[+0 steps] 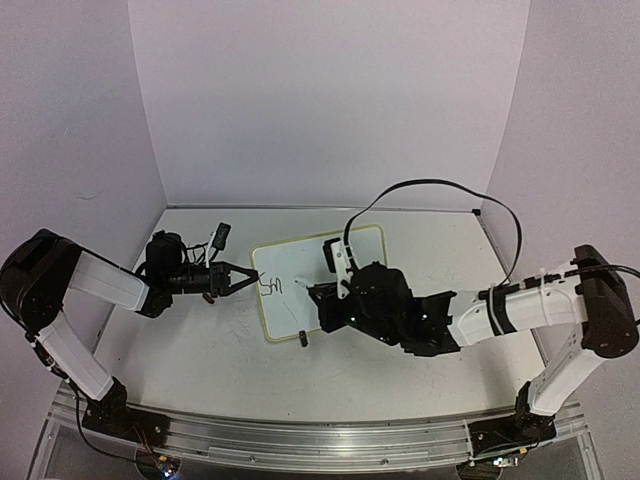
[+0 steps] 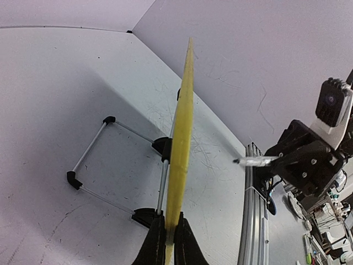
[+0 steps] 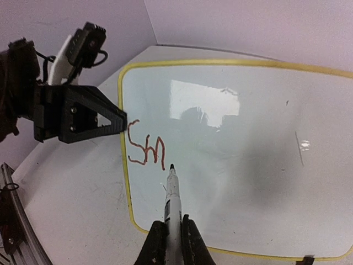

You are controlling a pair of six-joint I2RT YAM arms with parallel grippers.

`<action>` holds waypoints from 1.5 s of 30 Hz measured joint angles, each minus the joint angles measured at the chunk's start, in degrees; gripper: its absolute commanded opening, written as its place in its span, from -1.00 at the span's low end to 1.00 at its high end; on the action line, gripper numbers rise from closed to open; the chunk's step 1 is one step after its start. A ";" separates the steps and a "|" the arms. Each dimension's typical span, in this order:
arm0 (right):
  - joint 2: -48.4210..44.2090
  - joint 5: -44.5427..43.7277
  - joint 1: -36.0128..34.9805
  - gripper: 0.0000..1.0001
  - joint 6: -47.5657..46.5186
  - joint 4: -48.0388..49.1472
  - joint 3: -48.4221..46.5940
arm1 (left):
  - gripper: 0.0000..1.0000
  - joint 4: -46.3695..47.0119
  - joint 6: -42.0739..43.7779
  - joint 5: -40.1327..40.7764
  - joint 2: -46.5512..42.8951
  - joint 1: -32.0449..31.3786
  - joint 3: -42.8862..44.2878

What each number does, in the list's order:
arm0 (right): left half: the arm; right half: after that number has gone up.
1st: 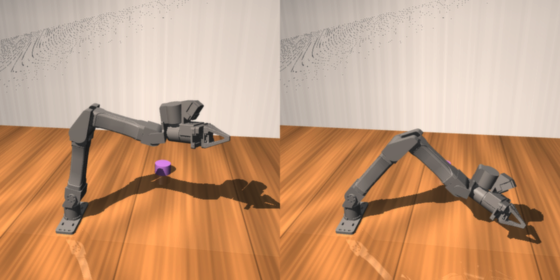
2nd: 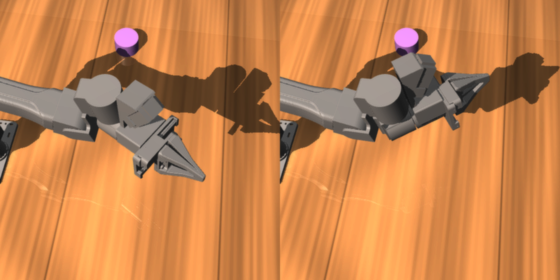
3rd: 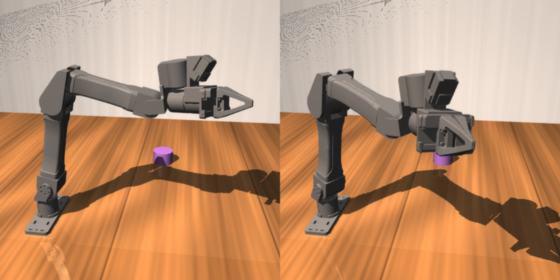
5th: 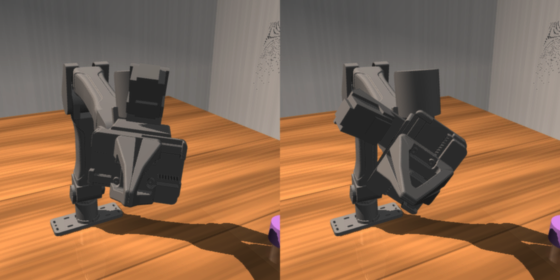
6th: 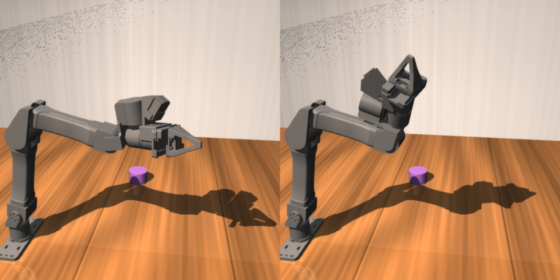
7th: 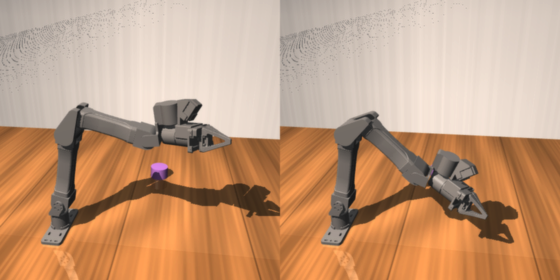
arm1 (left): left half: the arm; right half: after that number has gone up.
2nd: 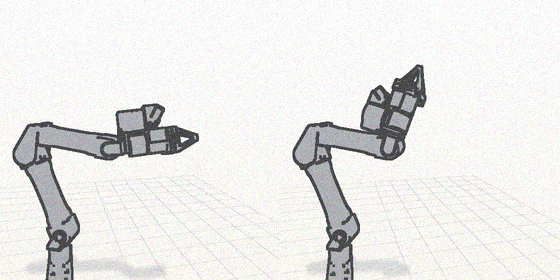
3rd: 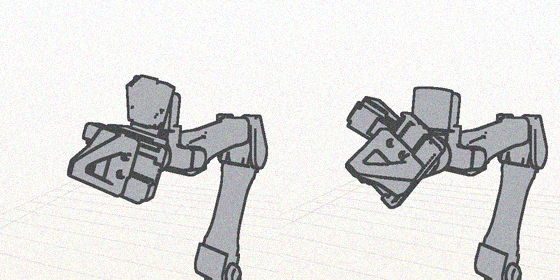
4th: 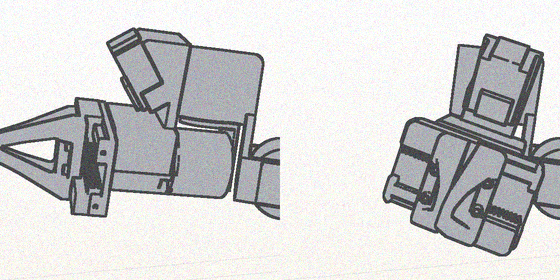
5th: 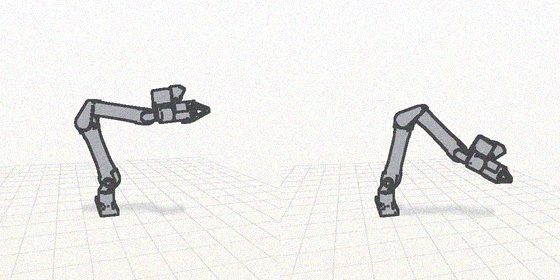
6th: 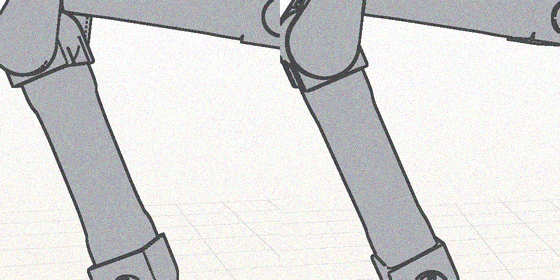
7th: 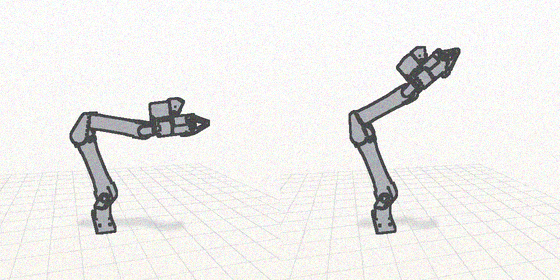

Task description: Write a sentence on the whiteboard

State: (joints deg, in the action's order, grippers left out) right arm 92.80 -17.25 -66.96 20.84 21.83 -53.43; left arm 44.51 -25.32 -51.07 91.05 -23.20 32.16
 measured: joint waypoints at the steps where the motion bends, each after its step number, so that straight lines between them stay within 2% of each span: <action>1: -1.24 -0.27 0.00 -1.00 -0.20 1.37 0.96 | -1.00 0.00 0.02 0.00 0.00 0.00 0.00; 12: -2.24 -0.68 0.00 -1.00 -4.43 6.97 3.41 | -1.00 -0.72 1.08 0.01 -0.14 0.00 0.00; 19: 2.89 1.68 0.00 -1.00 -6.44 3.77 -2.68 | -1.00 -1.50 1.66 0.07 -0.35 0.00 0.02; 27: 4.04 3.88 0.00 -1.00 -7.17 2.29 -3.49 | -1.00 -2.12 2.66 0.24 -0.46 0.00 0.02; 45: 5.03 1.04 0.01 -1.00 -5.35 0.56 -4.17 | -1.00 -3.37 3.10 1.37 -0.96 -0.02 0.02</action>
State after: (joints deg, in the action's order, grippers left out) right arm 97.83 -16.21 -66.95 15.49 22.39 -57.60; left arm 41.14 -22.21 -49.70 90.08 -23.22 32.18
